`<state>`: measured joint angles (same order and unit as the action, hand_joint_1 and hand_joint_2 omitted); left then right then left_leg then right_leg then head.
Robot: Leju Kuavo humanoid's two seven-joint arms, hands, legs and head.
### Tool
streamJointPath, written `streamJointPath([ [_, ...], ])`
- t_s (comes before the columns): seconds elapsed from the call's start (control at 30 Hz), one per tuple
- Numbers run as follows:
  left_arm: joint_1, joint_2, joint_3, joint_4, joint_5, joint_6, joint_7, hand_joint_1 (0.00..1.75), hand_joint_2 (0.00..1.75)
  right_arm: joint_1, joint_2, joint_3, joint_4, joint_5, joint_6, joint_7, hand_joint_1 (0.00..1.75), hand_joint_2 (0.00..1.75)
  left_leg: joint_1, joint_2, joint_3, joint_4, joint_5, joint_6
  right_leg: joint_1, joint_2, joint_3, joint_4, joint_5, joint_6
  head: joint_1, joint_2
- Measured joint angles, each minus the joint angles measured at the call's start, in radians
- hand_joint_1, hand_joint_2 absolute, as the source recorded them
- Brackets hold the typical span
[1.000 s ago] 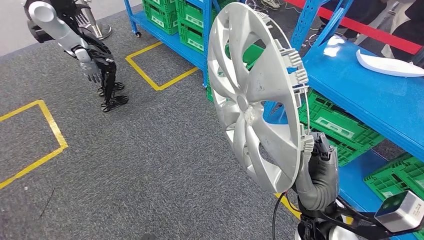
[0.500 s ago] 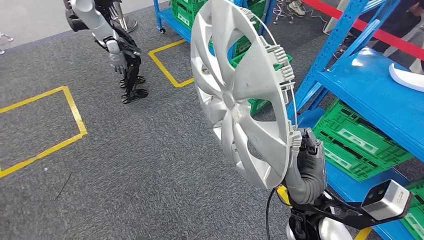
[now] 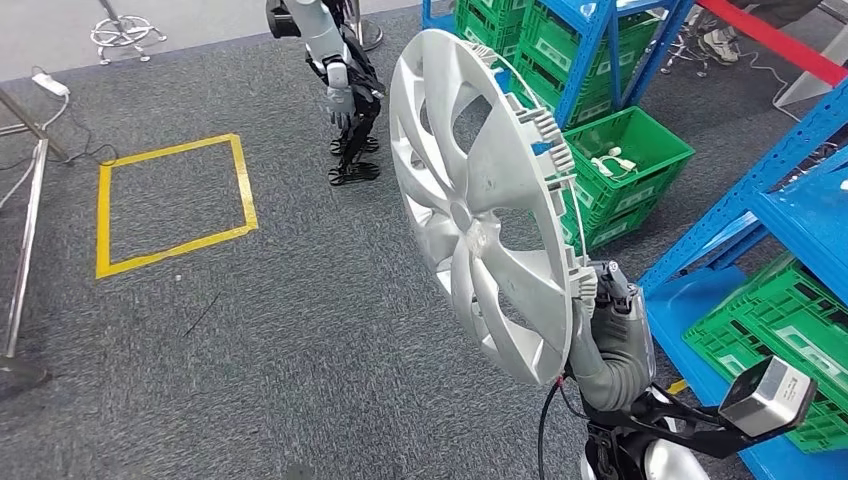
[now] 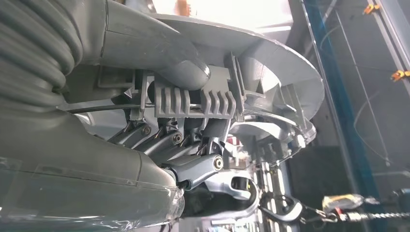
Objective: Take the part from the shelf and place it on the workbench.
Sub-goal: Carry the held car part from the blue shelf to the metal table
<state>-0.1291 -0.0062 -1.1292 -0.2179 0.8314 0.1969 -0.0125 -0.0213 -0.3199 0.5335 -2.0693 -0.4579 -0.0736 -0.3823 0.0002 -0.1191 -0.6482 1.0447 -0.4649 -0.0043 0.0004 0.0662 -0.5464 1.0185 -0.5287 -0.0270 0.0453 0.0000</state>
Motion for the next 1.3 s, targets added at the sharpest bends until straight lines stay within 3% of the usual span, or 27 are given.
streamJointPath([
  [0.07,0.002,-0.003,0.0,0.0,0.0,0.002,-0.001,0.0,1.75,-0.011,0.002,0.004,-0.001,0.0,-0.002,0.018,1.75,1.75,-0.005,0.047,-0.013,0.019,-0.017,-0.011,-0.004,-0.025,0.009,-0.021,0.01,0.0,-0.005,0.0],
  [0.13,0.001,-0.007,0.0,0.0,0.001,0.002,0.007,0.0,1.75,-0.017,0.006,0.007,-0.003,0.003,-0.009,0.038,1.75,1.75,-0.005,0.112,-0.055,0.106,-0.073,-0.022,-0.003,-0.053,0.014,-0.032,0.015,-0.001,-0.016,0.0],
  [0.2,0.001,-0.013,0.0,0.0,0.001,-0.007,0.021,0.0,1.75,-0.017,0.009,0.012,-0.005,0.006,-0.022,0.048,1.75,1.75,0.006,0.123,-0.108,0.218,-0.123,-0.034,-0.003,-0.083,0.014,-0.032,0.014,0.0,-0.026,0.0],
  [0.23,0.001,-0.016,0.0,0.0,0.001,-0.011,0.03,0.0,1.75,-0.016,0.01,0.014,-0.004,0.006,-0.027,0.048,1.75,1.75,0.01,0.124,-0.117,0.242,-0.125,-0.04,-0.003,-0.098,0.014,-0.031,0.013,0.002,-0.031,0.0],
  [0.27,0.002,-0.017,0.0,0.0,0.002,-0.014,0.041,0.0,1.75,-0.015,0.01,0.017,-0.003,0.006,-0.031,0.046,1.75,1.75,0.014,0.126,-0.107,0.23,-0.11,-0.045,-0.004,-0.112,0.015,-0.03,0.011,0.005,-0.034,0.0],
  [0.3,0.002,-0.017,0.0,0.0,0.003,-0.013,0.05,0.0,1.75,-0.014,0.011,0.019,-0.002,0.006,-0.033,0.042,1.75,1.75,0.017,0.135,-0.078,0.181,-0.082,-0.049,-0.006,-0.124,0.015,-0.028,0.009,0.009,-0.038,0.0],
  [0.33,0.002,-0.017,0.0,0.0,0.004,-0.012,0.057,0.0,1.75,-0.014,0.012,0.021,-0.001,0.006,-0.033,0.038,1.75,1.75,0.017,0.16,-0.04,0.115,-0.057,-0.052,-0.007,-0.135,0.015,-0.024,0.005,0.015,-0.042,0.0],
  [0.4,0.002,-0.017,0.0,0.0,0.01,-0.006,0.062,0.0,1.75,-0.019,0.014,0.024,0.0,0.005,-0.031,0.033,1.75,1.75,0.012,0.2,0.015,0.019,-0.028,-0.041,-0.005,-0.15,0.015,-0.013,-0.004,0.029,-0.048,0.0],
  [0.43,0.002,-0.017,0.0,0.001,0.018,-0.002,0.058,0.0,1.75,-0.023,0.015,0.026,0.001,0.005,-0.028,0.033,1.75,1.75,0.007,0.211,0.022,0.003,-0.028,-0.032,-0.003,-0.156,0.015,-0.01,-0.007,0.035,-0.048,0.0],
  [0.5,0.003,-0.016,0.002,0.001,0.042,0.007,0.035,0.0,1.75,-0.033,0.015,0.031,0.003,0.004,-0.023,0.037,1.75,1.75,0.002,0.194,0.02,0.003,-0.026,-0.012,-0.006,-0.165,0.017,-0.01,-0.009,0.044,-0.045,0.0],
  [0.57,0.003,-0.016,0.008,0.001,0.08,0.016,0.002,0.0,1.75,-0.041,0.015,0.035,0.005,0.004,-0.02,0.043,1.75,1.75,0.003,0.173,0.021,-0.001,-0.023,0.001,-0.012,-0.143,0.013,0.008,-0.029,0.052,-0.043,0.0],
  [0.6,0.002,-0.016,0.014,0.001,0.098,0.019,-0.014,0.0,1.75,-0.041,0.015,0.037,0.006,0.002,-0.019,0.045,1.75,1.75,0.004,0.161,0.022,-0.002,-0.021,0.007,-0.014,-0.121,-0.002,0.046,-0.056,0.055,-0.04,0.0],
  [0.67,0.002,-0.018,0.026,0.001,0.119,0.024,-0.037,0.0,1.75,-0.039,0.015,0.041,0.008,-0.005,-0.015,0.045,1.75,1.75,0.001,0.136,0.022,-0.002,-0.02,0.016,-0.015,-0.081,-0.057,0.173,-0.122,0.055,-0.029,0.0],
  [0.7,0.002,-0.019,0.03,0.001,0.12,0.024,-0.042,0.0,1.75,-0.037,0.015,0.043,0.011,-0.008,-0.012,0.044,1.75,1.75,-0.002,0.123,0.022,-0.002,-0.019,0.019,-0.015,-0.075,-0.086,0.236,-0.144,0.053,-0.023,0.0],
  [0.73,0.003,-0.019,0.032,0.001,0.119,0.024,-0.044,0.0,1.75,-0.036,0.015,0.046,0.014,-0.01,-0.008,0.042,1.75,1.75,-0.006,0.108,0.023,-0.002,-0.018,0.022,-0.014,-0.072,-0.104,0.27,-0.148,0.049,-0.018,0.0],
  [0.8,0.003,-0.019,0.035,0.001,0.115,0.024,-0.044,0.0,1.75,-0.036,0.016,0.051,0.02,-0.011,-0.001,0.035,1.75,1.75,-0.011,0.078,0.025,-0.002,-0.017,0.024,-0.008,-0.064,-0.093,0.232,-0.1,0.034,-0.012,0.0],
  [0.87,0.003,-0.02,0.036,0.001,0.114,0.024,-0.044,0.0,1.75,-0.037,0.017,0.057,0.023,-0.012,0.003,0.029,1.75,1.75,-0.013,0.051,0.026,-0.002,-0.015,0.024,0.0,-0.026,-0.041,0.105,-0.025,0.015,-0.009,0.0],
  [0.9,0.002,-0.02,0.037,0.001,0.114,0.024,-0.044,0.0,1.75,-0.037,0.017,0.059,0.023,-0.012,0.004,0.026,1.75,1.75,-0.012,0.04,0.025,-0.001,-0.013,0.022,0.003,-0.008,-0.021,0.056,-0.003,0.009,-0.009,0.0],
  [0.93,0.002,-0.02,0.037,0.001,0.114,0.024,-0.044,0.0,1.75,-0.038,0.018,0.062,0.024,-0.012,0.004,0.024,1.75,1.75,-0.01,0.03,0.022,-0.001,-0.01,0.018,0.005,0.006,-0.008,0.025,0.008,0.004,-0.007,0.0],
  [1.0,0.004,-0.019,0.038,0.001,0.113,0.024,-0.044,0.0,1.75,-0.042,0.019,0.064,0.025,-0.012,0.004,0.022,1.75,1.75,-0.006,0.011,0.015,-0.004,-0.003,0.006,0.008,-0.004,-0.002,0.006,0.008,0.001,-0.002,0.0],
  [1.03,0.005,-0.019,0.038,0.001,0.113,0.024,-0.044,0.0,1.75,-0.044,0.02,0.065,0.026,-0.012,0.005,0.022,1.75,1.75,-0.007,0.02,0.011,-0.002,-0.004,0.002,0.007,-0.017,0.002,-0.005,0.01,0.0,-0.001,0.0],
  [1.07,0.006,-0.018,0.039,0.001,0.112,0.024,-0.044,0.0,1.75,-0.045,0.022,0.066,0.026,-0.012,0.005,0.021,1.75,1.75,-0.01,0.043,0.004,0.007,-0.012,-0.003,0.006,-0.029,0.007,-0.019,0.015,-0.002,-0.004,0.0],
  [1.13,0.006,-0.016,0.042,0.001,0.112,0.024,-0.046,0.0,1.75,-0.044,0.026,0.066,0.028,-0.013,0.005,0.019,1.75,1.75,-0.01,0.104,-0.03,0.075,-0.061,-0.014,0.003,-0.055,0.014,-0.038,0.024,-0.004,-0.013,0.0],
  [1.17,0.005,-0.015,0.043,0.001,0.111,0.024,-0.047,0.0,1.75,-0.043,0.029,0.067,0.03,-0.015,0.007,0.016,1.75,1.75,-0.005,0.119,-0.057,0.132,-0.093,-0.022,0.002,-0.068,0.015,-0.04,0.025,-0.006,-0.019,0.0],
  [1.23,0.006,-0.012,0.045,0.002,0.11,0.027,-0.05,0.0,1.75,-0.041,0.033,0.067,0.036,-0.022,0.012,0.007,1.75,1.75,0.007,0.122,-0.1,0.229,-0.13,-0.037,0.0,-0.096,0.014,-0.039,0.023,-0.004,-0.027,0.0],
  [1.27,0.007,-0.01,0.045,0.002,0.111,0.03,-0.05,0.0,1.75,-0.04,0.036,0.067,0.04,-0.025,0.016,0.003,1.75,1.75,0.013,0.124,-0.101,0.235,-0.123,-0.044,-0.002,-0.11,0.014,-0.038,0.022,-0.001,-0.03,0.0],
  [1.3,0.007,-0.006,0.046,0.002,0.112,0.033,-0.049,0.0,1.75,-0.04,0.038,0.067,0.045,-0.028,0.019,0.0,1.75,1.75,0.018,0.13,-0.082,0.205,-0.101,-0.052,-0.004,-0.122,0.014,-0.035,0.019,0.003,-0.033,0.0],
])
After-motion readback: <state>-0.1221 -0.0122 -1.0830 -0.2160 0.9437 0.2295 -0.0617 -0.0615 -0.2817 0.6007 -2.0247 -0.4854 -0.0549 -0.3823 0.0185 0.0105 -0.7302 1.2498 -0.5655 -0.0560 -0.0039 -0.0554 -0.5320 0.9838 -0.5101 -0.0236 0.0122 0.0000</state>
